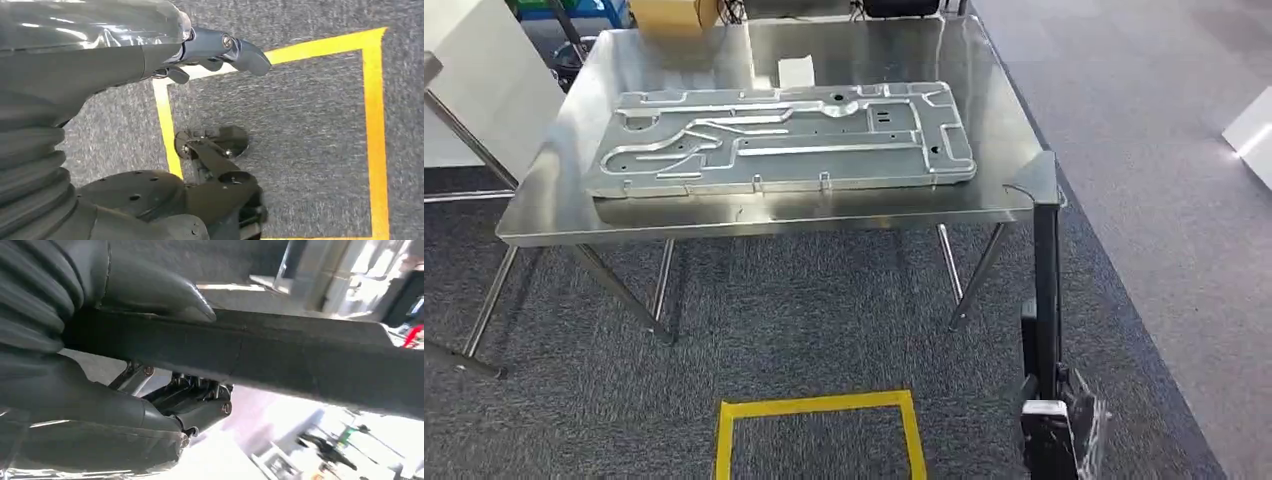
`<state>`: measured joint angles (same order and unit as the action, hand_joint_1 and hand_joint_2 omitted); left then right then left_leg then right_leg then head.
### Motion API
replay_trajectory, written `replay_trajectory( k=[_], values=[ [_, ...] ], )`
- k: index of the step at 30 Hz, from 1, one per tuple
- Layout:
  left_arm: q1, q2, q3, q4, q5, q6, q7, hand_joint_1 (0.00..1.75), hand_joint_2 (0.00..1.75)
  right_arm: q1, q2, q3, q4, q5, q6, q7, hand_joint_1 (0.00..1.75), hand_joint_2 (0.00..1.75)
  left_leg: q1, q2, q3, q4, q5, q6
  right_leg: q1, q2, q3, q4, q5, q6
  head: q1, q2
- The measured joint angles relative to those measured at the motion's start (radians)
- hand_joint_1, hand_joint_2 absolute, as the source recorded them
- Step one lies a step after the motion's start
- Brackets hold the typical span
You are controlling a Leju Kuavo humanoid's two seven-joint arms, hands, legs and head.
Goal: Take the parts from the cabinet and place them on the table.
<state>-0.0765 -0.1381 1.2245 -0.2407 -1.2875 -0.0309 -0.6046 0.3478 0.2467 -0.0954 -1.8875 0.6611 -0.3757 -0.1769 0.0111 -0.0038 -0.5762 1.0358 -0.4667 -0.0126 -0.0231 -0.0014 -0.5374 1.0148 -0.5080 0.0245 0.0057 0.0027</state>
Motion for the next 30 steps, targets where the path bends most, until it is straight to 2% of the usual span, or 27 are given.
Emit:
replay_trajectory(
  k=[1, 2, 3, 4, 6, 7, 8, 9, 10, 12, 13, 14, 16, 18, 19, 21, 22, 23, 24, 25, 27, 28, 29, 30],
  values=[
    [0.0, 0.002, -0.001, 0.0, -0.006, -0.002, 0.0, 0.0, 1.75, -0.026, -0.026, 0.0, 0.0, 0.019, 0.0, 0.028, 1.75, 1.75, -0.002, 0.0, -0.002, -0.001, 0.002, 0.008, -0.002, 0.0, 0.002, -0.006, 0.004, 0.007, 0.0, 0.0],
    [-0.001, 0.002, -0.002, 0.0, -0.014, -0.002, 0.001, 0.0, 1.75, -0.057, -0.055, 0.0, 0.001, 0.043, 0.004, 0.059, 1.75, 1.75, 0.004, 0.0, 0.002, -0.012, 0.009, 0.02, -0.003, 0.0, 0.003, -0.006, 0.002, 0.014, 0.0, 0.0],
    [-0.003, 0.002, -0.003, 0.0, -0.018, -0.003, 0.003, 0.0, 1.75, -0.095, -0.086, 0.0, 0.007, 0.073, 0.008, 0.088, 1.75, 1.75, 0.005, 0.003, 0.005, -0.017, 0.013, 0.027, -0.006, -0.001, -0.002, 0.01, -0.009, 0.016, 0.002, 0.0],
    [-0.008, 0.003, -0.005, 0.0, -0.023, -0.005, 0.006, 0.0, 1.75, -0.138, -0.117, 0.003, 0.017, 0.11, 0.019, 0.115, 1.75, 1.75, 0.004, 0.005, 0.003, -0.02, 0.015, 0.038, -0.006, -0.001, -0.027, 0.056, -0.04, 0.017, 0.004, 0.0],
    [-0.021, 0.004, -0.01, 0.0, -0.03, -0.006, 0.012, 0.0, 1.75, -0.233, -0.172, 0.013, 0.055, 0.177, 0.05, 0.161, 1.75, 1.75, -0.001, 0.007, 0.0, -0.019, 0.016, 0.044, -0.003, 0.0, -0.104, 0.204, -0.108, 0.019, 0.004, 0.0],
    [-0.03, 0.004, -0.014, 0.0, -0.033, -0.01, 0.017, 0.0, 1.75, -0.287, -0.199, 0.023, 0.085, 0.22, 0.067, 0.186, 1.75, 1.75, -0.005, 0.007, -0.001, -0.019, 0.017, 0.046, -0.003, 0.0, -0.149, 0.288, -0.132, 0.021, 0.003, 0.0],
    [-0.037, 0.004, -0.019, 0.0, -0.034, -0.013, 0.02, 0.0, 1.75, -0.318, -0.222, 0.035, 0.115, 0.265, 0.081, 0.207, 1.75, 1.75, -0.009, 0.005, 0.0, -0.019, 0.016, 0.048, -0.002, 0.0, -0.165, 0.313, -0.124, 0.02, 0.003, 0.0],
    [-0.041, 0.004, -0.022, 0.0, -0.034, -0.016, 0.024, 0.0, 1.75, -0.345, -0.239, 0.047, 0.139, 0.292, 0.087, 0.219, 1.75, 1.75, -0.01, 0.001, 0.002, -0.019, 0.016, 0.048, -0.001, 0.0, -0.158, 0.291, -0.095, 0.017, 0.003, 0.0],
    [-0.045, 0.004, -0.025, 0.0, -0.034, -0.017, 0.026, 0.0, 1.75, -0.374, -0.253, 0.059, 0.161, 0.305, 0.089, 0.228, 1.75, 1.75, -0.012, -0.003, 0.005, -0.018, 0.015, 0.049, 0.001, 0.0, -0.128, 0.224, -0.045, 0.012, 0.004, 0.0],
    [-0.05, 0.004, -0.028, 0.0, -0.034, -0.017, 0.028, 0.0, 1.75, -0.421, -0.272, 0.08, 0.193, 0.318, 0.091, 0.236, 1.75, 1.75, -0.015, -0.008, 0.008, -0.016, 0.013, 0.047, 0.005, 0.001, -0.051, 0.047, 0.05, -0.004, 0.004, 0.0],
    [-0.053, 0.003, -0.029, 0.001, -0.035, -0.017, 0.029, 0.0, 1.75, -0.44, -0.281, 0.09, 0.206, 0.333, 0.096, 0.242, 1.75, 1.75, -0.023, -0.009, 0.004, -0.012, 0.011, 0.044, 0.012, 0.002, -0.041, 0.024, 0.033, -0.009, 0.001, 0.0],
    [-0.056, 0.003, -0.03, 0.001, -0.035, -0.017, 0.029, 0.0, 1.75, -0.457, -0.289, 0.1, 0.213, 0.355, 0.106, 0.252, 1.75, 1.75, -0.023, -0.013, -0.003, -0.009, 0.012, 0.04, 0.011, 0.001, -0.039, 0.005, 0.031, -0.009, 0.003, 0.0],
    [-0.058, 0.003, -0.034, 0.001, -0.035, -0.015, 0.032, 0.0, 1.75, -0.491, -0.307, 0.127, 0.245, 0.412, 0.138, 0.272, 1.75, 1.75, -0.018, -0.012, -0.008, -0.015, 0.016, 0.03, 0.016, 0.003, -0.045, 0.008, 0.033, -0.013, 0.003, 0.0],
    [-0.068, 0.008, -0.04, 0.001, -0.035, -0.014, 0.038, 0.0, 1.75, -0.559, -0.322, 0.174, 0.312, 0.494, 0.181, 0.298, 1.75, 1.75, -0.017, -0.012, -0.011, -0.003, 0.004, 0.016, 0.002, 0.004, -0.04, -0.006, 0.042, -0.025, 0.003, 0.0],
    [-0.078, 0.008, -0.045, 0.001, -0.033, -0.014, 0.041, 0.0, 1.75, -0.601, -0.33, 0.199, 0.349, 0.539, 0.199, 0.313, 1.75, 1.75, -0.017, -0.009, -0.027, 0.032, -0.018, 0.009, 0.002, 0.005, -0.041, -0.006, 0.042, -0.029, 0.0, 0.0],
    [-0.1, 0.009, -0.052, 0.001, -0.022, -0.014, 0.05, 0.0, 1.75, -0.69, -0.335, 0.258, 0.438, 0.625, 0.229, 0.334, 1.75, 1.75, -0.01, -0.006, -0.104, 0.185, -0.088, 0.0, 0.002, 0.004, -0.042, -0.005, 0.042, -0.032, -0.002, 0.0],
    [-0.109, 0.009, -0.053, 0.001, -0.019, -0.01, 0.054, 0.0, 1.75, -0.719, -0.336, 0.288, 0.474, 0.656, 0.235, 0.341, 1.75, 1.75, -0.008, -0.005, -0.145, 0.264, -0.112, -0.003, 0.002, 0.003, -0.041, -0.004, 0.041, -0.033, -0.001, 0.0],
    [-0.115, 0.009, -0.054, 0.001, -0.013, -0.008, 0.058, 0.0, 1.75, -0.741, -0.336, 0.314, 0.503, 0.674, 0.242, 0.343, 1.75, 1.75, -0.006, -0.004, -0.168, 0.301, -0.111, -0.006, 0.003, 0.001, -0.039, -0.004, 0.04, -0.033, -0.001, 0.0],
    [-0.118, 0.01, -0.056, 0.001, -0.011, -0.004, 0.06, 0.0, 1.75, -0.761, -0.336, 0.338, 0.532, 0.685, 0.245, 0.344, 1.75, 1.75, -0.003, -0.003, -0.167, 0.286, -0.084, -0.007, 0.002, 0.001, -0.036, -0.003, 0.038, -0.033, -0.002, 0.0],
    [-0.121, 0.01, -0.059, 0.001, -0.01, 0.0, 0.062, 0.0, 1.75, -0.777, -0.336, 0.359, 0.555, 0.69, 0.246, 0.346, 1.75, 1.75, -0.002, -0.003, -0.144, 0.227, -0.04, -0.007, 0.001, 0.001, -0.033, -0.001, 0.035, -0.031, -0.002, 0.0],
    [-0.126, 0.013, -0.061, 0.001, -0.007, 0.002, 0.063, 0.0, 1.75, -0.798, -0.336, 0.378, 0.579, 0.695, 0.246, 0.349, 1.75, 1.75, -0.001, -0.002, -0.066, 0.045, 0.063, -0.001, 0.0, -0.001, -0.024, 0.004, 0.024, -0.023, -0.002, 0.0],
    [-0.127, 0.014, -0.062, 0.001, -0.007, 0.002, 0.063, 0.0, 1.75, -0.808, -0.336, 0.385, 0.592, 0.695, 0.246, 0.349, 1.75, 1.75, -0.002, -0.002, -0.05, 0.023, 0.049, 0.002, 0.003, -0.004, -0.026, 0.005, 0.02, -0.017, -0.001, 0.0],
    [-0.129, 0.014, -0.063, 0.001, -0.007, 0.002, 0.063, 0.0, 1.75, -0.822, -0.337, 0.389, 0.602, 0.695, 0.247, 0.35, 1.75, 1.75, -0.007, -0.003, -0.045, 0.001, 0.047, 0.004, 0.006, -0.003, -0.033, 0.01, 0.021, -0.013, -0.004, 0.0],
    [-0.13, 0.014, -0.065, 0.001, -0.006, 0.002, 0.065, 0.0, 1.75, -0.828, -0.337, 0.393, 0.613, 0.695, 0.248, 0.352, 1.75, 1.75, -0.007, -0.003, -0.051, 0.005, 0.043, 0.009, 0.007, -0.004, -0.037, 0.008, 0.023, -0.008, -0.002, 0.0]
  ],
)
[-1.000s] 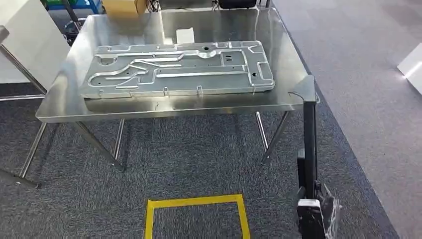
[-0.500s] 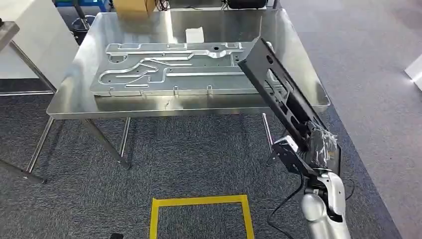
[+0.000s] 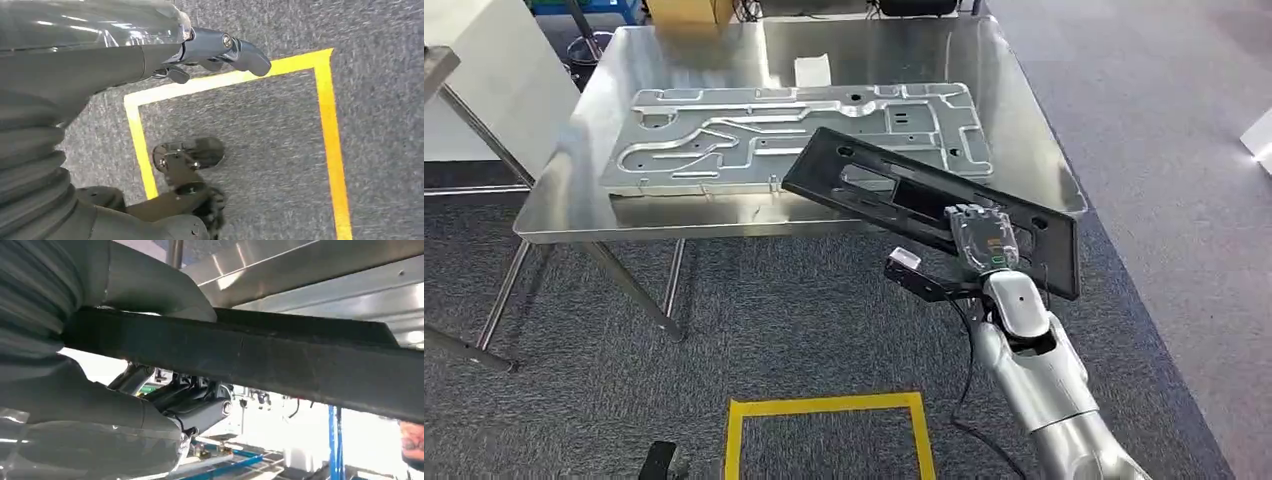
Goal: Take the parts from the cabinet and place them on the table.
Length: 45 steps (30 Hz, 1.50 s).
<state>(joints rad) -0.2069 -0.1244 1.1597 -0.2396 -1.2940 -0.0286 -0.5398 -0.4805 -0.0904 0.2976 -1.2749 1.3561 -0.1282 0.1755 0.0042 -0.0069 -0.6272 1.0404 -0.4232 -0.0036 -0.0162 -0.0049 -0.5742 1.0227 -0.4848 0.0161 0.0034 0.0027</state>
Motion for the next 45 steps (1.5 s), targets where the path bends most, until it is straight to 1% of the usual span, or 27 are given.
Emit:
replay_trajectory(
  k=[4, 7, 8, 9, 10, 12, 13, 14, 17, 18, 19, 22, 23, 24, 25, 28, 33, 35, 36, 38, 39, 40, 41, 42, 43, 44, 45],
  values=[
    [0.0, 0.0, -0.005, 0.0, 0.002, 0.0, 0.001, 0.0, 1.75, -0.009, -0.003, 0.009, 0.019, 0.0, 0.0, 0.001, 1.75, 1.75, 0.006, 0.001, 0.013, -0.021, 0.004, 0.025, -0.002, 0.002, -0.005, 0.021, -0.022, 0.019, 0.004, 0.0],
    [-0.006, 0.0, -0.007, 0.0, 0.002, 0.002, 0.001, 0.0, 1.75, -0.017, -0.004, 0.012, 0.029, 0.001, 0.002, -0.001, 1.75, 1.75, 0.002, 0.0, 0.015, -0.021, 0.0, 0.035, -0.001, 0.003, -0.121, 0.241, -0.12, 0.025, 0.005, 0.0],
    [-0.005, 0.0, -0.009, 0.0, 0.002, 0.004, 0.001, 0.0, 1.75, -0.018, -0.004, 0.015, 0.035, 0.009, 0.008, -0.001, 1.75, 1.75, 0.0, -0.001, 0.016, -0.021, -0.001, 0.037, -0.001, 0.003, -0.16, 0.304, -0.131, 0.025, 0.005, 0.0],
    [-0.005, 0.0, -0.011, 0.0, 0.002, 0.005, 0.003, 0.0, 1.75, -0.021, -0.005, 0.021, 0.041, 0.018, 0.016, -0.001, 1.75, 1.75, -0.001, -0.002, 0.018, -0.02, -0.002, 0.038, -0.001, 0.003, -0.173, 0.31, -0.113, 0.024, 0.005, 0.0],
    [-0.005, 0.0, -0.012, 0.0, 0.003, 0.005, 0.003, 0.0, 1.75, -0.027, -0.005, 0.027, 0.047, 0.025, 0.023, -0.001, 1.75, 1.75, -0.002, -0.003, 0.02, -0.02, -0.004, 0.038, -0.001, 0.003, -0.162, 0.271, -0.075, 0.02, 0.005, 0.0],
    [-0.006, 0.0, -0.018, 0.0, 0.008, -0.001, 0.003, 0.0, 1.75, -0.055, -0.008, 0.041, 0.059, 0.042, 0.039, -0.005, 1.75, 1.75, -0.005, -0.005, 0.028, -0.017, -0.01, 0.034, 0.003, 0.003, -0.091, 0.099, 0.033, 0.007, 0.005, 0.0],
    [-0.006, 0.0, -0.022, 0.0, 0.011, -0.003, 0.003, 0.0, 1.75, -0.074, -0.008, 0.051, 0.065, 0.047, 0.047, -0.008, 1.75, 1.75, -0.005, -0.004, 0.028, -0.017, -0.015, 0.031, 0.007, 0.003, -0.065, 0.025, 0.057, -0.003, 0.005, 0.0],
    [-0.008, 0.0, -0.027, 0.0, 0.014, -0.003, 0.003, 0.0, 1.75, -0.091, -0.008, 0.058, 0.069, 0.05, 0.05, -0.011, 1.75, 1.75, -0.013, -0.003, 0.024, -0.011, -0.018, 0.026, 0.012, 0.003, -0.052, 0.005, 0.046, -0.007, 0.004, 0.0],
    [-0.007, 0.0, -0.035, 0.0, 0.018, -0.003, 0.004, 0.0, 1.75, -0.123, -0.009, 0.076, 0.082, 0.052, 0.065, -0.019, 1.75, 1.75, -0.009, -0.001, 0.027, -0.019, -0.022, 0.014, 0.016, 0.005, -0.053, 0.002, 0.037, -0.015, 0.003, 0.0],
    [-0.008, 0.002, -0.037, 0.0, 0.019, -0.001, 0.004, 0.0, 1.75, -0.131, -0.01, 0.08, 0.085, 0.052, 0.067, -0.022, 1.75, 1.75, -0.014, 0.0, 0.028, -0.017, -0.031, 0.005, 0.003, 0.006, -0.042, -0.008, 0.038, -0.021, 0.003, 0.0],
    [-0.006, 0.005, -0.038, 0.0, 0.021, 0.002, 0.004, 0.0, 1.75, -0.137, -0.011, 0.083, 0.087, 0.052, 0.069, -0.022, 1.75, 1.75, -0.009, 0.0, 0.023, 0.004, -0.036, -0.001, 0.003, 0.004, -0.032, -0.015, 0.035, -0.026, 0.005, 0.0],
    [-0.004, 0.005, -0.04, 0.0, 0.027, 0.005, 0.013, 0.0, 1.75, -0.151, -0.011, 0.095, 0.096, 0.051, 0.077, -0.027, 1.75, 1.75, -0.001, 0.001, -0.084, 0.212, -0.122, -0.012, 0.003, 0.003, -0.012, -0.015, 0.021, -0.037, -0.003, 0.0],
    [0.0, 0.006, -0.04, 0.0, 0.028, 0.005, 0.014, 0.0, 1.75, -0.151, -0.012, 0.1, 0.101, 0.051, 0.079, -0.034, 1.75, 1.75, 0.001, 0.001, -0.124, 0.278, -0.134, -0.016, 0.003, 0.004, -0.003, -0.015, 0.013, -0.037, -0.002, 0.0],
    [0.004, 0.007, -0.04, 0.0, 0.03, 0.006, 0.016, 0.0, 1.75, -0.15, -0.012, 0.103, 0.108, 0.049, 0.08, -0.041, 1.75, 1.75, 0.002, 0.001, -0.145, 0.299, -0.122, -0.017, 0.003, 0.005, 0.008, -0.015, 0.004, -0.036, -0.003, 0.0],
    [0.007, 0.007, -0.042, 0.0, 0.035, 0.007, 0.017, 0.0, 1.75, -0.149, -0.012, 0.108, 0.114, 0.048, 0.078, -0.047, 1.75, 1.75, 0.003, 0.001, -0.142, 0.266, -0.08, -0.018, 0.003, 0.006, 0.023, -0.014, -0.006, -0.034, -0.002, 0.0],
    [0.011, 0.013, -0.048, 0.0, 0.038, 0.008, 0.022, 0.0, 1.75, -0.15, -0.011, 0.123, 0.125, 0.055, 0.065, -0.065, 1.75, 1.75, 0.006, 0.003, -0.057, 0.02, 0.076, -0.011, 0.002, 0.006, 0.068, -0.015, -0.043, -0.025, -0.002, 0.0],
    [0.016, 0.013, -0.06, 0.0, 0.041, 0.007, 0.028, 0.0, 1.75, -0.165, 0.007, 0.158, 0.151, 0.073, 0.047, -0.081, 1.75, 1.75, -0.003, 0.002, -0.024, -0.017, 0.017, 0.023, 0.007, 0.008, 0.071, -0.018, -0.049, -0.002, -0.004, 0.0],
    [0.019, 0.013, -0.063, 0.0, 0.042, 0.006, 0.031, 0.0, 1.75, -0.174, 0.013, 0.166, 0.159, 0.076, 0.044, -0.089, 1.75, 1.75, 0.004, -0.001, 0.005, -0.037, 0.009, 0.034, 0.003, 0.007, 0.024, 0.07, -0.034, 0.005, 0.003, 0.0],
    [0.022, 0.013, -0.064, 0.0, 0.045, 0.005, 0.033, 0.0, 1.75, -0.18, 0.018, 0.174, 0.166, 0.076, 0.044, -0.095, 1.75, 1.75, 0.004, -0.001, 0.017, -0.04, 0.002, 0.04, 0.002, 0.006, -0.02, 0.138, -0.048, 0.011, 0.003, 0.0],
    [0.03, 0.013, -0.064, 0.0, 0.048, 0.005, 0.034, 0.0, 1.75, -0.179, 0.02, 0.186, 0.186, 0.076, 0.04, -0.103, 1.75, 1.75, 0.005, -0.004, 0.047, -0.044, -0.02, 0.041, 0.0, 0.006, -0.105, 0.257, -0.111, 0.021, 0.004, 0.0],
    [0.036, 0.013, -0.064, 0.0, 0.049, 0.005, 0.035, 0.0, 1.75, -0.174, 0.022, 0.191, 0.198, 0.076, 0.04, -0.105, 1.75, 1.75, 0.005, -0.009, 0.066, -0.044, -0.034, 0.041, 0.0, 0.005, -0.139, 0.282, -0.139, 0.02, 0.005, 0.0],
    [0.041, 0.013, -0.064, 0.0, 0.05, 0.005, 0.037, 0.0, 1.75, -0.172, 0.023, 0.195, 0.204, 0.076, 0.039, -0.106, 1.75, 1.75, 0.005, -0.014, 0.082, -0.044, -0.047, 0.041, 0.0, 0.005, -0.156, 0.271, -0.144, 0.018, 0.006, 0.0],
    [0.044, 0.013, -0.065, 0.0, 0.053, 0.004, 0.037, 0.0, 1.75, -0.174, 0.024, 0.198, 0.209, 0.076, 0.038, -0.109, 1.75, 1.75, 0.004, -0.017, 0.101, -0.044, -0.06, 0.039, 0.001, 0.005, -0.162, 0.229, -0.126, 0.014, 0.006, 0.0],
    [0.046, 0.013, -0.066, 0.0, 0.055, 0.004, 0.037, 0.0, 1.75, -0.178, 0.024, 0.201, 0.214, 0.076, 0.038, -0.111, 1.75, 1.75, 0.004, -0.019, 0.121, -0.044, -0.075, 0.036, 0.004, 0.005, -0.156, 0.161, -0.076, 0.007, 0.006, 0.0],
    [0.046, 0.013, -0.068, 0.0, 0.055, 0.003, 0.037, 0.0, 1.75, -0.181, 0.024, 0.201, 0.219, 0.076, 0.036, -0.113, 1.75, 1.75, 0.003, -0.02, 0.14, -0.044, -0.09, 0.032, 0.009, 0.005, -0.15, 0.079, 0.015, -0.004, 0.006, 0.0],
    [0.052, 0.011, -0.069, 0.002, 0.056, 0.003, 0.037, 0.0, 1.75, -0.181, 0.024, 0.201, 0.226, 0.076, 0.033, -0.114, 1.75, 1.75, 0.003, -0.02, 0.144, -0.046, -0.104, 0.028, 0.015, 0.002, -0.149, 0.005, 0.142, -0.017, 0.007, 0.0],
    [0.052, 0.01, -0.069, 0.003, 0.056, 0.003, 0.038, 0.0, 1.75, -0.184, 0.024, 0.205, 0.236, 0.076, 0.026, -0.116, 1.75, 1.75, -0.001, -0.022, 0.154, -0.038, -0.114, 0.019, 0.024, 0.005, -0.152, -0.01, 0.15, -0.02, 0.004, 0.0]
  ],
)
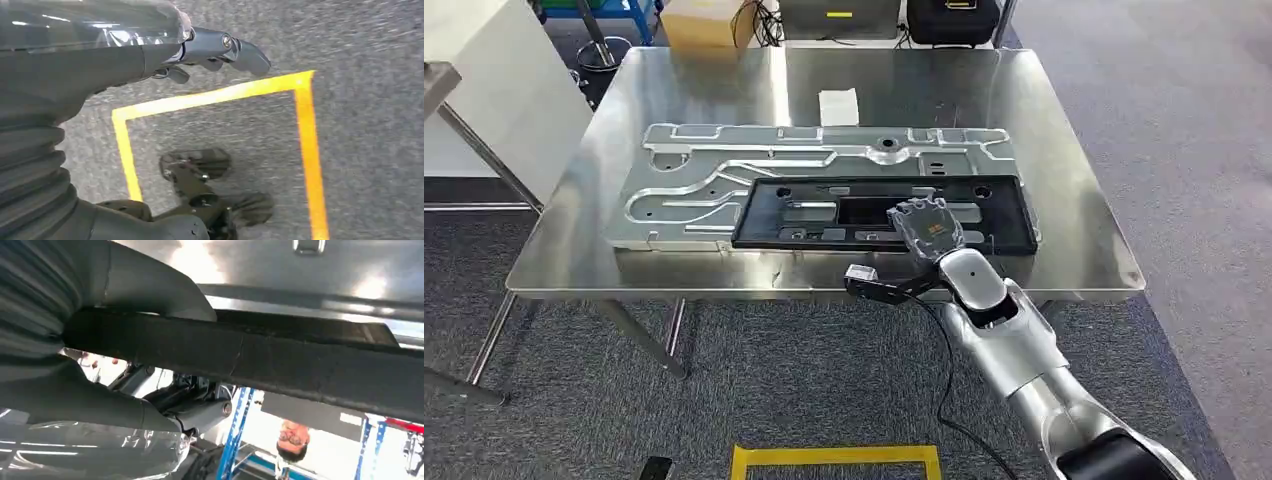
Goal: Take the parts from the cabinet and place them on the table.
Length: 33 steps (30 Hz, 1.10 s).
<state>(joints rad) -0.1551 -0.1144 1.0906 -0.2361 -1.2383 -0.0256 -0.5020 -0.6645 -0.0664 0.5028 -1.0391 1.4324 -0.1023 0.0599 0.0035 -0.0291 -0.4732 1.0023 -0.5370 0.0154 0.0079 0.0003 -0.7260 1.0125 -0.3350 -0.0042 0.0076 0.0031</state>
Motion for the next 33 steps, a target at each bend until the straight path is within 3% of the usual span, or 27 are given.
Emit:
replay_trajectory(
  k=[3, 4, 5, 6, 8, 9, 10, 11, 12, 14, 15, 16, 18, 20, 21, 24, 25, 26, 27, 29, 30, 31, 33],
  values=[
    [-0.009, 0.001, -0.002, 0.0, 0.002, 0.005, 0.001, 0.0, 1.75, -0.001, 0.01, 0.006, 0.004, 0.0, -0.003, -0.009, 1.75, 1.75, 0.001, 0.006, 0.021, -0.017, -0.006, -0.018, 0.002, 0.003, 0.011, 0.002, -0.018, -0.021, 0.003, 0.0],
    [-0.013, 0.003, -0.003, -0.001, 0.003, 0.009, 0.0, 0.0, 1.75, -0.003, 0.01, 0.006, 0.005, 0.0, -0.004, -0.009, 1.75, 1.75, -0.001, 0.006, 0.017, -0.002, -0.006, -0.02, -0.008, 0.003, 0.031, -0.009, -0.022, -0.026, 0.003, 0.0],
    [-0.015, 0.003, -0.005, 0.0, 0.002, 0.01, 0.0, 0.0, 1.75, -0.003, 0.01, 0.006, 0.006, 0.0, -0.006, -0.008, 1.75, 1.75, 0.0, 0.011, -0.005, 0.054, 0.002, -0.023, -0.009, 0.004, 0.047, -0.018, -0.029, -0.033, 0.002, 0.0],
    [-0.015, 0.003, -0.006, 0.0, 0.003, 0.011, 0.0, 0.0, 1.75, -0.002, 0.01, 0.006, 0.011, -0.001, -0.01, -0.007, 1.75, 1.75, 0.001, 0.015, -0.04, 0.125, -0.009, -0.028, -0.01, 0.004, 0.062, -0.023, -0.039, -0.037, -0.004, 0.0],
    [-0.012, 0.002, -0.008, 0.0, 0.002, 0.01, 0.0, 0.0, 1.75, 0.008, 0.01, 0.011, 0.025, -0.001, -0.011, -0.009, 1.75, 1.75, 0.005, 0.016, -0.116, 0.246, -0.076, -0.037, -0.011, 0.005, 0.09, -0.025, -0.061, -0.036, -0.003, 0.0],
    [-0.009, 0.002, -0.008, 0.0, 0.002, 0.01, 0.0, 0.0, 1.75, 0.015, 0.01, 0.013, 0.031, -0.001, -0.011, -0.011, 1.75, 1.75, 0.005, 0.018, -0.149, 0.277, -0.116, -0.038, -0.011, 0.006, 0.104, -0.025, -0.073, -0.035, -0.003, 0.0],
    [-0.007, 0.002, -0.008, 0.0, 0.002, 0.01, 0.001, 0.0, 1.75, 0.021, 0.01, 0.013, 0.035, -0.001, -0.011, -0.011, 1.75, 1.75, 0.006, 0.02, -0.169, 0.276, -0.128, -0.039, -0.011, 0.008, 0.118, -0.024, -0.084, -0.034, -0.002, 0.0],
    [-0.007, 0.002, -0.008, 0.0, 0.003, 0.009, 0.001, 0.0, 1.75, 0.022, 0.01, 0.013, 0.039, -0.002, -0.011, -0.011, 1.75, 1.75, 0.006, 0.021, -0.176, 0.251, -0.112, -0.039, -0.011, 0.009, 0.129, -0.023, -0.093, -0.033, -0.003, 0.0],
    [-0.007, 0.002, -0.009, 0.0, 0.003, 0.008, 0.001, 0.0, 1.75, 0.021, 0.01, 0.013, 0.04, -0.003, -0.011, -0.011, 1.75, 1.75, 0.006, 0.021, -0.172, 0.193, -0.058, -0.04, -0.011, 0.01, 0.143, -0.022, -0.104, -0.03, -0.003, 0.0],
    [-0.005, 0.004, -0.009, 0.0, 0.006, 0.005, 0.001, 0.0, 1.75, 0.017, 0.011, 0.013, 0.043, -0.006, -0.012, -0.014, 1.75, 1.75, 0.006, 0.022, -0.15, 0.03, 0.123, -0.031, -0.011, 0.01, 0.166, -0.022, -0.123, -0.024, -0.003, 0.0],
    [-0.002, 0.004, -0.009, 0.0, 0.009, 0.006, 0.003, 0.0, 1.75, 0.016, 0.011, 0.013, 0.048, -0.008, -0.014, -0.016, 1.75, 1.75, 0.001, 0.022, -0.156, 0.009, 0.136, -0.025, -0.009, 0.012, 0.173, -0.017, -0.13, -0.018, 0.0, 0.0],
    [-0.005, 0.004, -0.009, 0.0, 0.01, 0.006, 0.005, 0.0, 1.75, 0.011, 0.011, 0.013, 0.05, -0.01, -0.016, -0.018, 1.75, 1.75, -0.004, 0.023, -0.144, -0.005, 0.126, -0.018, -0.009, 0.013, 0.165, -0.018, -0.131, -0.013, -0.001, 0.0],
    [-0.005, 0.004, -0.01, 0.0, 0.012, 0.009, 0.007, 0.0, 1.75, 0.011, 0.012, 0.013, 0.053, -0.01, -0.016, -0.02, 1.75, 1.75, -0.006, 0.022, -0.149, 0.003, 0.131, -0.006, -0.012, 0.013, 0.165, -0.021, -0.138, -0.002, -0.001, 0.0],
    [-0.007, 0.003, -0.012, 0.0, 0.012, 0.01, 0.007, 0.0, 1.75, 0.005, 0.012, 0.013, 0.053, -0.01, -0.017, -0.023, 1.75, 1.75, 0.003, 0.023, -0.131, -0.013, 0.131, 0.004, -0.011, 0.011, 0.168, -0.008, -0.156, 0.01, -0.001, 0.0],
    [-0.009, 0.003, -0.013, 0.0, 0.012, 0.01, 0.007, 0.0, 1.75, 0.0, 0.012, 0.013, 0.053, -0.01, -0.017, -0.023, 1.75, 1.75, 0.005, 0.023, -0.126, -0.016, 0.127, 0.012, -0.009, 0.009, 0.146, 0.041, -0.179, 0.012, 0.005, 0.0],
    [-0.011, 0.004, -0.013, 0.0, 0.014, 0.011, 0.007, 0.0, 1.75, 0.001, 0.012, 0.013, 0.058, -0.01, -0.017, -0.023, 1.75, 1.75, 0.004, 0.023, -0.115, -0.014, 0.113, 0.019, -0.016, 0.006, 0.007, 0.276, -0.264, 0.021, 0.005, 0.0],
    [-0.01, 0.004, -0.013, 0.0, 0.013, 0.011, 0.007, 0.0, 1.75, 0.004, 0.012, 0.013, 0.061, -0.01, -0.017, -0.023, 1.75, 1.75, 0.004, 0.022, -0.11, -0.013, 0.107, 0.019, -0.017, 0.005, -0.024, 0.313, -0.26, 0.022, 0.005, 0.0],
    [-0.01, 0.004, -0.013, 0.0, 0.013, 0.011, 0.008, 0.0, 1.75, 0.007, 0.012, 0.013, 0.064, -0.01, -0.017, -0.024, 1.75, 1.75, 0.004, 0.02, -0.101, -0.01, 0.099, 0.018, -0.018, 0.005, -0.031, 0.299, -0.227, 0.022, 0.005, 0.0],
    [-0.008, 0.004, -0.013, 0.0, 0.013, 0.011, 0.008, 0.0, 1.75, 0.007, 0.012, 0.013, 0.065, -0.01, -0.017, -0.024, 1.75, 1.75, 0.003, 0.018, -0.089, -0.007, 0.089, 0.017, -0.018, 0.005, -0.013, 0.235, -0.167, 0.019, 0.005, 0.0],
    [-0.008, 0.004, -0.013, 0.0, 0.013, 0.01, 0.008, 0.0, 1.75, 0.001, 0.011, 0.013, 0.065, -0.01, -0.017, -0.024, 1.75, 1.75, 0.001, 0.016, -0.068, -0.002, 0.071, 0.013, -0.016, 0.005, 0.056, 0.056, -0.046, 0.006, 0.007, 0.0],
    [-0.007, 0.002, -0.014, 0.0, 0.013, 0.01, 0.008, 0.0, 1.75, -0.003, 0.011, 0.013, 0.066, -0.01, -0.017, -0.024, 1.75, 1.75, 0.001, 0.016, -0.068, -0.003, 0.064, 0.007, -0.011, 0.003, 0.071, 0.035, -0.058, -0.002, 0.003, 0.0],
    [-0.011, 0.002, -0.014, 0.0, 0.014, 0.012, 0.009, 0.0, 1.75, -0.006, 0.011, 0.013, 0.066, -0.011, -0.017, -0.023, 1.75, 1.75, -0.004, 0.017, -0.069, 0.005, 0.061, 0.002, -0.005, 0.005, 0.072, 0.019, -0.053, -0.003, -0.002, 0.0],
    [-0.012, 0.002, -0.014, 0.0, 0.015, 0.015, 0.014, 0.0, 1.75, -0.006, 0.013, 0.013, 0.067, -0.012, -0.017, -0.024, 1.75, 1.75, 0.001, 0.019, -0.074, 0.003, 0.058, -0.008, -0.002, 0.005, 0.077, 0.01, -0.075, -0.013, -0.001, 0.0]
  ],
)
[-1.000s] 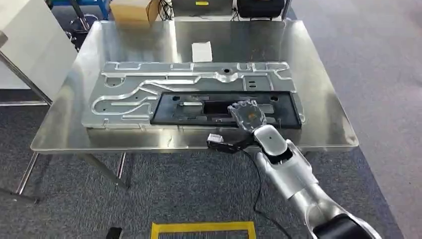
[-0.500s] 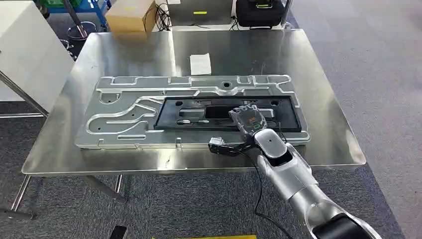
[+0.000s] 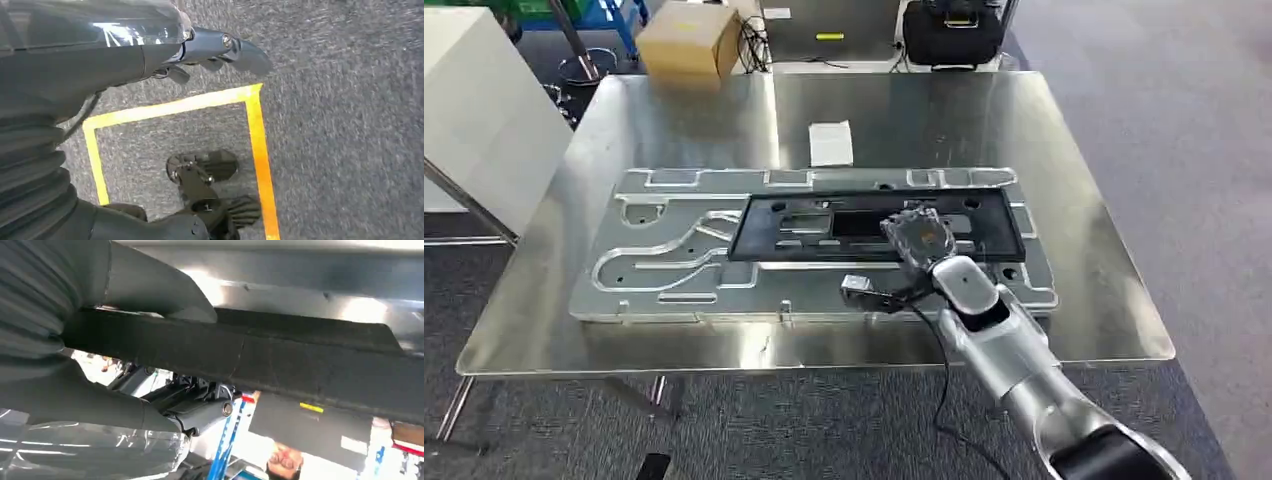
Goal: Take the parts from the cabinet and place them on the table.
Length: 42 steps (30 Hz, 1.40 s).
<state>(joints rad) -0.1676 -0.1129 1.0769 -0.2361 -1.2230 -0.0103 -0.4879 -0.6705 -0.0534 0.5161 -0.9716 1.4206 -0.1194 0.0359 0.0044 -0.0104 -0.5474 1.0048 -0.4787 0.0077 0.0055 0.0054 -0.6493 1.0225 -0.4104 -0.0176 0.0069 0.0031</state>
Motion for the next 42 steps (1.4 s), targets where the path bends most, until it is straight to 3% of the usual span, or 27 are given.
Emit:
replay_trajectory(
  k=[3, 4, 6, 7, 8, 10, 11, 12, 13, 14, 16, 18, 21, 22, 23, 24, 26, 27, 28, 31, 33, 34, 36, 38, 39, 40, 42],
  values=[
    [-0.001, 0.003, -0.002, 0.0, 0.0, -0.001, 0.0, 0.0, 1.75, 0.001, -0.002, 0.0, 0.0, -0.005, -0.001, 0.002, 1.75, 1.75, -0.003, 0.005, -0.006, 0.029, -0.029, -0.016, -0.015, 0.001, 0.019, -0.02, -0.003, -0.007, -0.001, 0.0],
    [-0.002, 0.003, -0.002, 0.0, 0.002, -0.001, 0.0, 0.0, 1.75, -0.001, -0.002, 0.0, 0.0, -0.008, -0.001, 0.002, 1.75, 1.75, -0.001, 0.005, -0.034, 0.09, -0.057, -0.019, -0.016, 0.0, 0.022, -0.02, -0.005, -0.011, -0.005, 0.0],
    [-0.003, 0.002, -0.002, 0.0, 0.005, -0.002, 0.0, 0.0, 1.75, 0.004, -0.002, 0.0, 0.003, -0.012, -0.002, 0.002, 1.75, 1.75, 0.004, 0.005, -0.128, 0.264, -0.123, -0.026, -0.015, -0.001, 0.027, -0.02, -0.01, -0.016, -0.004, 0.0],
    [-0.002, 0.002, -0.003, 0.0, 0.005, -0.002, 0.0, 0.0, 1.75, 0.008, -0.002, 0.0, 0.007, -0.015, -0.004, 0.002, 1.75, 1.75, 0.006, 0.005, -0.162, 0.316, -0.13, -0.029, -0.014, 0.0, 0.028, -0.018, -0.012, -0.016, -0.004, 0.0],
    [-0.001, 0.002, -0.003, 0.0, 0.008, -0.002, 0.0, 0.0, 1.75, 0.012, -0.003, -0.001, 0.01, -0.017, -0.006, 0.003, 1.75, 1.75, 0.007, 0.005, -0.174, 0.32, -0.11, -0.03, -0.014, 0.001, 0.031, -0.017, -0.015, -0.016, -0.004, 0.0],
    [-0.001, 0.004, -0.004, 0.0, 0.009, -0.001, 0.0, 0.0, 1.75, 0.017, -0.004, -0.007, 0.014, -0.026, -0.013, 0.005, 1.75, 1.75, 0.007, 0.005, -0.132, 0.2, -0.017, -0.027, -0.014, 0.003, 0.039, -0.012, -0.023, -0.012, -0.005, 0.0],
    [-0.002, 0.006, -0.004, 0.0, 0.009, -0.001, 0.0, 0.0, 1.75, 0.016, -0.005, -0.012, 0.015, -0.03, -0.019, 0.006, 0.0, 1.75, 0.007, 0.005, -0.089, 0.097, 0.042, -0.023, -0.015, 0.004, 0.043, -0.008, -0.028, -0.009, -0.004, 0.0],
    [-0.002, 0.008, -0.005, 0.0, 0.009, -0.001, 0.0, 0.0, 1.75, 0.016, -0.006, -0.017, 0.016, -0.034, -0.026, 0.008, 0.0, 1.75, 0.006, 0.004, -0.062, 0.035, 0.051, -0.017, -0.014, 0.004, 0.044, -0.005, -0.032, -0.004, -0.004, 0.0],
    [-0.003, 0.008, -0.005, 0.0, 0.008, -0.001, -0.001, 0.0, 1.75, 0.014, -0.009, -0.021, 0.018, -0.038, -0.035, 0.01, 0.0, 1.75, 0.001, 0.004, -0.052, 0.019, 0.044, -0.015, -0.009, 0.006, 0.039, 0.0, -0.033, 0.001, -0.004, 0.0],
    [-0.004, 0.008, -0.007, 0.0, 0.007, -0.001, -0.002, 0.0, 0.0, 0.015, -0.012, -0.028, 0.021, -0.043, -0.04, 0.011, 0.0, 1.75, 0.0, 0.004, -0.056, 0.021, 0.043, -0.01, -0.009, 0.006, 0.035, -0.002, -0.03, 0.007, -0.004, 0.0],
    [0.002, 0.01, -0.013, 0.0, 0.006, -0.003, -0.005, 0.0, 0.0, 0.022, -0.016, -0.04, 0.026, -0.048, -0.047, 0.01, 0.0, 1.75, -0.002, 0.003, -0.057, 0.02, 0.044, -0.002, -0.012, 0.005, 0.038, -0.008, -0.027, 0.016, -0.004, 0.0],
    [0.004, 0.01, -0.014, 0.0, 0.01, -0.005, -0.005, 0.0, 0.0, 0.025, -0.023, -0.056, 0.03, -0.05, -0.06, 0.007, 0.0, 1.75, 0.008, 0.006, -0.048, 0.001, 0.055, 0.015, -0.011, 0.004, 0.032, 0.014, -0.049, 0.026, -0.002, 0.0],
    [0.004, 0.014, -0.015, 0.0, 0.015, -0.005, -0.003, 0.0, 0.0, 0.03, -0.028, -0.069, 0.037, -0.05, -0.066, 0.005, 0.0, 1.75, 0.006, 0.008, -0.049, 0.0, 0.055, 0.023, -0.016, 0.001, -0.065, 0.222, -0.155, 0.035, 0.0, 0.0],
    [0.004, 0.015, -0.015, 0.0, 0.015, -0.005, -0.002, 0.0, 0.0, 0.036, -0.031, -0.072, 0.04, -0.05, -0.068, 0.005, 0.0, 1.75, 0.005, 0.008, -0.049, 0.001, 0.055, 0.023, -0.018, 0.001, -0.098, 0.287, -0.175, 0.038, 0.001, 0.0],
    [0.005, 0.015, -0.016, 0.0, 0.015, -0.004, 0.001, 0.0, 0.0, 0.041, -0.032, -0.075, 0.043, -0.05, -0.072, 0.004, 0.0, 1.75, 0.005, 0.007, -0.048, 0.001, 0.054, 0.023, -0.019, 0.001, -0.109, 0.306, -0.169, 0.038, 0.0, 0.0],
    [0.006, 0.016, -0.016, 0.0, 0.018, -0.004, 0.003, 0.0, 0.0, 0.04, -0.032, -0.08, 0.043, -0.05, -0.074, 0.004, 0.0, 1.75, 0.005, 0.007, -0.047, 0.003, 0.053, 0.022, -0.02, 0.0, -0.095, 0.272, -0.137, 0.038, 0.0, 0.0],
    [0.006, 0.016, -0.019, 0.0, 0.018, -0.005, 0.004, 0.0, 0.0, 0.038, -0.033, -0.089, 0.043, -0.051, -0.074, 0.002, 0.0, 1.75, 0.006, 0.006, -0.044, 0.007, 0.049, 0.018, -0.02, -0.001, -0.01, 0.104, -0.049, 0.033, 0.001, 0.0],
    [0.006, 0.016, -0.02, 0.0, 0.018, -0.005, 0.004, 0.0, 0.0, 0.037, -0.033, -0.092, 0.043, -0.052, -0.074, 0.001, 0.0, 1.75, 0.006, 0.005, -0.043, 0.011, 0.046, 0.014, -0.019, -0.003, 0.037, 0.016, -0.023, 0.027, 0.001, 0.0],
    [0.005, 0.016, -0.021, 0.0, 0.018, -0.006, 0.004, 0.0, 0.0, 0.036, -0.032, -0.094, 0.043, -0.052, -0.074, 0.0, 0.0, 1.75, -0.001, 0.004, -0.045, 0.015, 0.042, 0.008, -0.012, -0.004, 0.045, -0.001, -0.038, 0.025, -0.001, 0.0],
    [0.006, 0.016, -0.023, 0.0, 0.019, -0.006, 0.004, 0.0, 0.0, 0.036, -0.032, -0.1, 0.043, -0.053, -0.074, -0.002, 0.0, 1.75, 0.001, 0.005, -0.041, 0.009, 0.042, -0.008, -0.008, 0.0, 0.043, -0.003, -0.035, 0.016, -0.001, 0.0],
    [0.006, 0.021, -0.023, 0.0, 0.02, -0.006, 0.004, 0.0, 0.0, 0.036, -0.032, -0.103, 0.043, -0.053, -0.073, -0.002, 0.0, 1.75, 0.003, 0.004, -0.045, 0.024, 0.031, -0.018, -0.02, -0.003, 0.051, -0.018, -0.024, 0.002, 0.0, 0.0],
    [0.005, 0.021, -0.023, 0.0, 0.021, -0.008, 0.004, 0.0, 0.0, 0.036, -0.032, -0.103, 0.043, -0.053, -0.073, -0.002, 0.0, 1.75, 0.003, 0.005, -0.059, 0.061, 0.0, -0.023, -0.021, -0.004, 0.052, -0.02, -0.023, -0.004, -0.004, 0.0],
    [0.006, 0.021, -0.024, 0.0, 0.021, -0.011, 0.005, 0.0, 0.0, 0.036, -0.032, -0.104, 0.043, -0.053, -0.073, -0.003, 0.0, 1.75, 0.009, 0.005, -0.126, 0.213, -0.084, -0.031, -0.02, -0.005, 0.051, -0.02, -0.023, -0.006, -0.006, 0.0],
    [0.011, 0.021, -0.024, 0.0, 0.024, -0.019, 0.006, 0.0, 0.0, 0.038, -0.032, -0.105, 0.045, -0.053, -0.072, -0.003, 0.0, 1.75, 0.009, 0.005, -0.174, 0.326, -0.12, -0.036, -0.02, -0.007, 0.049, -0.017, -0.018, -0.006, -0.007, 0.0],
    [0.012, 0.022, -0.023, 0.0, 0.029, -0.026, 0.006, 0.0, 0.0, 0.039, -0.032, -0.105, 0.045, -0.053, -0.073, -0.003, 0.0, 1.75, 0.011, 0.006, -0.163, 0.307, -0.101, -0.037, -0.021, -0.006, 0.048, -0.015, -0.018, -0.005, -0.007, 0.0],
    [0.011, 0.023, -0.023, 0.0, 0.031, -0.034, 0.006, 0.0, 0.0, 0.039, -0.032, -0.106, 0.045, -0.053, -0.073, -0.004, 0.0, 1.75, 0.012, 0.006, -0.129, 0.241, -0.065, -0.038, -0.022, -0.005, 0.047, -0.012, -0.017, -0.005, -0.007, 0.0],
    [0.01, 0.026, -0.024, 0.0, 0.039, -0.045, 0.005, 0.0, 0.0, 0.039, -0.032, -0.112, 0.045, -0.053, -0.073, -0.005, 0.0, 1.75, 0.017, 0.006, -0.03, 0.058, 0.013, -0.038, -0.023, -0.004, 0.042, -0.002, -0.019, 0.003, -0.007, 0.0]
  ],
)
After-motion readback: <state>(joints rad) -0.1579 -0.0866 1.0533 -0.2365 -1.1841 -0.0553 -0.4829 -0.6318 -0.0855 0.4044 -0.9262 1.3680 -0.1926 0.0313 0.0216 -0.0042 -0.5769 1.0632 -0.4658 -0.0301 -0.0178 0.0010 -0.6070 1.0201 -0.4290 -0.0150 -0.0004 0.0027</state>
